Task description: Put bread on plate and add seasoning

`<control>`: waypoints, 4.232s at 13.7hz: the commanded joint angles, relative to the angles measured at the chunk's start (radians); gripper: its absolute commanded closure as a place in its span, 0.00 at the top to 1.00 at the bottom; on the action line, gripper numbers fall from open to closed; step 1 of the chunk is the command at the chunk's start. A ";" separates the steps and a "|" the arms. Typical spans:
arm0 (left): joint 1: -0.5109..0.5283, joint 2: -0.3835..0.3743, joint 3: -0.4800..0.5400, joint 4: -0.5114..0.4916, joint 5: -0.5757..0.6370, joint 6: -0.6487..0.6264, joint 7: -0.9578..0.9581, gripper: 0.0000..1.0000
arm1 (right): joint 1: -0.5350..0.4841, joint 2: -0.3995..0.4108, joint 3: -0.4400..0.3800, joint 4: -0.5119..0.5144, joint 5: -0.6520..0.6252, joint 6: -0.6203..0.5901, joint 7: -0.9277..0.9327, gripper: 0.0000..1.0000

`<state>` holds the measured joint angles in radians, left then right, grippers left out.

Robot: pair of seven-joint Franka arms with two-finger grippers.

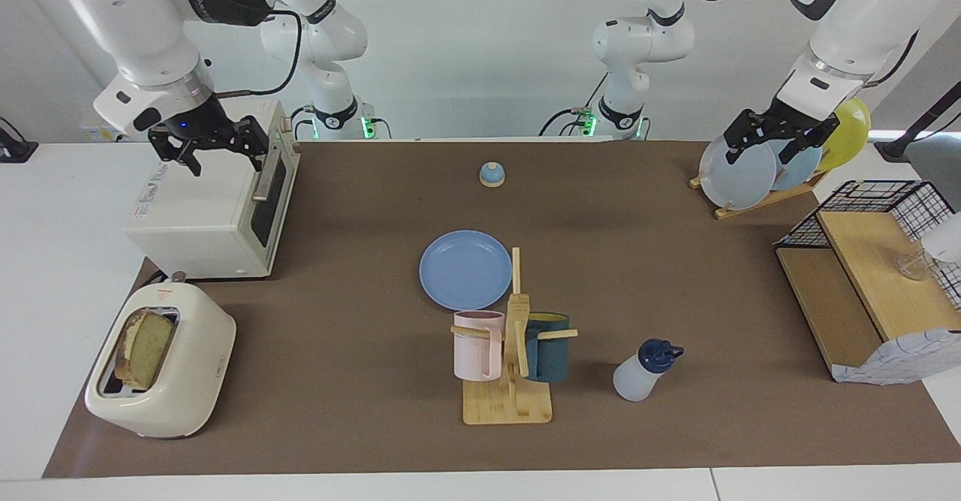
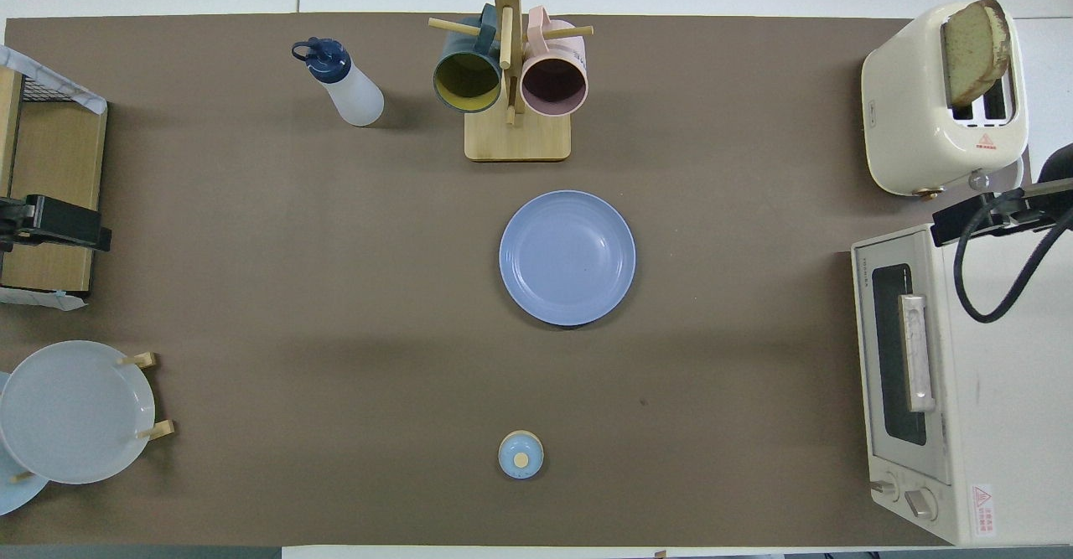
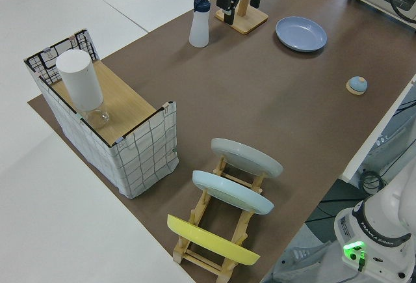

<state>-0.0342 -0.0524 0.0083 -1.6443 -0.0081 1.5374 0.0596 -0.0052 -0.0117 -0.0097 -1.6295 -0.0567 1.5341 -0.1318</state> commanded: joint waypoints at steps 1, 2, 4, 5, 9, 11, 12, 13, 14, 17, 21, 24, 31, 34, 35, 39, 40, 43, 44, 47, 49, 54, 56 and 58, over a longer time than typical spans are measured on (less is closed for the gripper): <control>-0.015 -0.027 0.006 -0.025 0.016 -0.005 0.003 1.00 | -0.003 -0.014 -0.004 -0.009 0.026 -0.009 0.011 1.00; -0.015 -0.027 0.007 -0.026 0.016 -0.016 0.003 1.00 | -0.003 -0.014 -0.004 -0.009 0.026 -0.009 0.011 1.00; -0.015 -0.043 0.005 -0.051 0.016 -0.023 -0.053 1.00 | -0.003 -0.014 -0.004 -0.009 0.026 -0.009 0.011 1.00; -0.015 -0.049 0.002 -0.069 0.016 0.004 -0.055 1.00 | -0.003 -0.014 -0.004 -0.009 0.026 -0.009 0.011 1.00; -0.071 -0.147 -0.007 -0.308 0.016 0.318 -0.064 1.00 | -0.003 -0.014 -0.004 -0.009 0.026 -0.011 0.011 1.00; -0.105 -0.225 -0.007 -0.489 0.016 0.528 -0.067 1.00 | -0.004 -0.014 -0.004 -0.009 0.026 -0.008 0.011 1.00; -0.121 -0.243 -0.007 -0.556 0.016 0.618 -0.072 1.00 | -0.004 -0.014 -0.004 -0.009 0.026 -0.006 0.009 1.00; -0.151 -0.244 -0.007 -0.615 0.016 0.718 -0.098 1.00 | -0.007 -0.013 -0.007 -0.009 0.026 -0.003 0.006 1.00; -0.174 -0.233 -0.007 -0.661 0.016 0.821 -0.118 1.00 | -0.024 -0.007 -0.007 -0.001 0.026 0.048 0.006 1.00; -0.226 -0.167 -0.010 -0.793 0.016 1.137 -0.150 1.00 | -0.071 -0.016 -0.006 -0.119 0.026 0.431 -0.070 1.00; -0.259 0.061 -0.010 -0.861 0.011 1.612 -0.184 1.00 | -0.102 0.076 -0.006 -0.184 0.027 0.768 -0.158 1.00; -0.274 0.224 -0.007 -0.852 -0.012 1.853 -0.182 1.00 | -0.139 0.191 -0.003 -0.148 0.024 0.967 -0.166 1.00; -0.736 0.504 0.368 -0.671 -0.261 1.962 -0.181 1.00 | -0.167 0.300 -0.001 -0.084 0.170 1.041 -0.233 0.85; -0.855 0.542 0.473 -0.626 -0.376 1.965 -0.185 1.00 | -0.162 0.300 -0.001 -0.092 0.170 1.046 -0.239 0.54; -0.855 0.555 0.476 -0.606 -0.388 1.963 -0.185 1.00 | -0.161 0.300 -0.001 -0.093 0.170 1.046 -0.245 0.46; -0.839 0.630 0.516 -0.487 -0.388 1.963 -0.182 1.00 | -0.182 0.294 0.002 -0.038 0.169 0.880 -0.307 0.00; -0.823 0.657 0.515 -0.444 -0.388 1.962 -0.182 1.00 | -0.191 0.303 0.004 0.040 0.170 0.757 -0.305 0.00; -0.811 0.672 0.513 -0.407 -0.385 1.949 -0.182 1.00 | -0.171 0.309 0.008 0.227 0.149 0.387 -0.249 0.00; -0.811 0.677 0.512 -0.396 -0.383 1.945 -0.181 1.00 | -0.159 0.306 0.008 0.249 0.135 0.330 -0.239 0.00; -0.813 0.709 0.512 -0.304 -0.392 1.841 -0.181 1.00 | -0.083 0.262 0.011 0.298 0.041 0.279 -0.235 0.00; -0.806 0.717 0.513 -0.261 -0.394 1.782 -0.182 1.00 | -0.041 0.237 0.028 0.307 0.084 0.212 -0.146 0.00; -0.794 0.737 0.515 -0.229 -0.400 1.753 -0.182 1.00 | 0.005 0.200 0.148 0.263 0.167 0.162 0.130 0.00; -0.785 0.738 0.515 -0.223 -0.400 1.750 -0.182 1.00 | 0.080 0.173 0.177 0.211 0.167 0.178 0.144 0.00; -0.779 0.743 0.515 -0.209 -0.400 1.739 -0.182 1.00 | 0.138 0.115 0.180 0.075 0.169 0.307 0.191 0.00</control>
<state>-0.8213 0.6625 0.5189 -1.9008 -0.3908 3.3018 -0.1185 0.1016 0.1902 0.1672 -1.3946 0.0962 1.7363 0.0257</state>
